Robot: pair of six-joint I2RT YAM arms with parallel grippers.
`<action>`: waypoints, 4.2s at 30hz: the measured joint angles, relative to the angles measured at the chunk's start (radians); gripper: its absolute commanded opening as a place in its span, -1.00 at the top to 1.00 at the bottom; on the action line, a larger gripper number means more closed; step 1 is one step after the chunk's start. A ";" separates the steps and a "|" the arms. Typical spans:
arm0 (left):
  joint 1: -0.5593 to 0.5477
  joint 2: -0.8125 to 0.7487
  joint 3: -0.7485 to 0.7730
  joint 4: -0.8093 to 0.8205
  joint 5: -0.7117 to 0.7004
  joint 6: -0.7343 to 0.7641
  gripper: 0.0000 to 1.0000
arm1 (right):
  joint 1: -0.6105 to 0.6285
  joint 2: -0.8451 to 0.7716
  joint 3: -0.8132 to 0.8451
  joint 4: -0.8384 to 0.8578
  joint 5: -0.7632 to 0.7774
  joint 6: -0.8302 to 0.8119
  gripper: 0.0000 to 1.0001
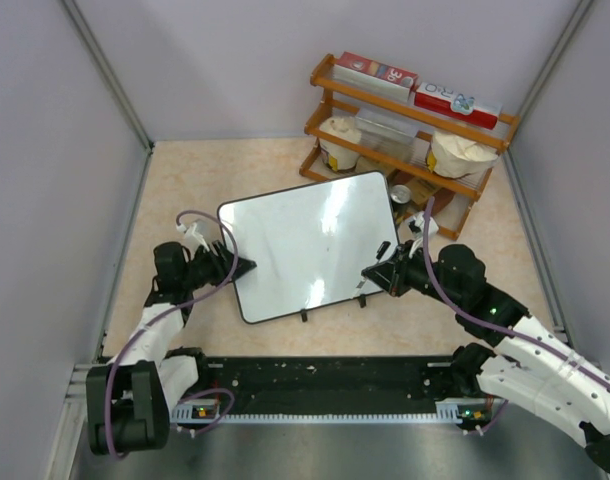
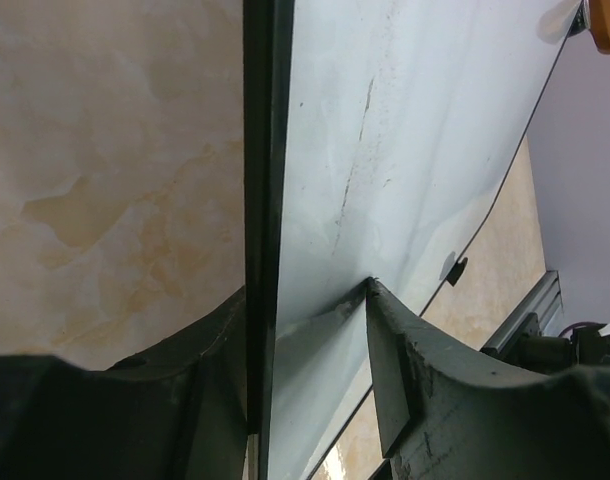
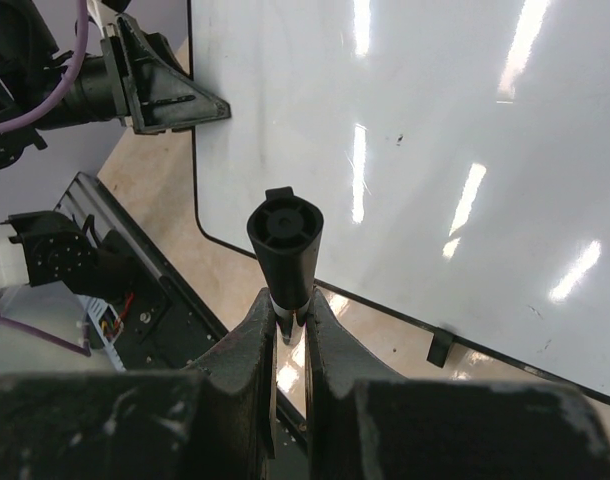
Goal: Write a sentence on the whiteboard
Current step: Hold the whiteboard at the center of the board, then write a sentence on the whiteboard.
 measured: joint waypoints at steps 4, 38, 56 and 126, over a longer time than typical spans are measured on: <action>-0.001 -0.031 -0.018 0.000 -0.002 0.015 0.02 | 0.000 0.000 0.000 0.001 0.000 0.000 1.00; -0.004 -0.187 -0.025 -0.048 -0.087 0.051 -0.49 | -0.002 0.417 0.220 0.366 -0.103 -0.143 1.00; -0.003 -0.187 -0.087 0.103 -0.143 0.086 0.08 | -0.006 0.672 0.343 0.592 -0.213 -0.135 1.00; -0.002 -0.266 -0.149 0.182 -0.159 0.023 1.00 | 0.164 0.737 0.329 0.774 0.242 -0.350 1.00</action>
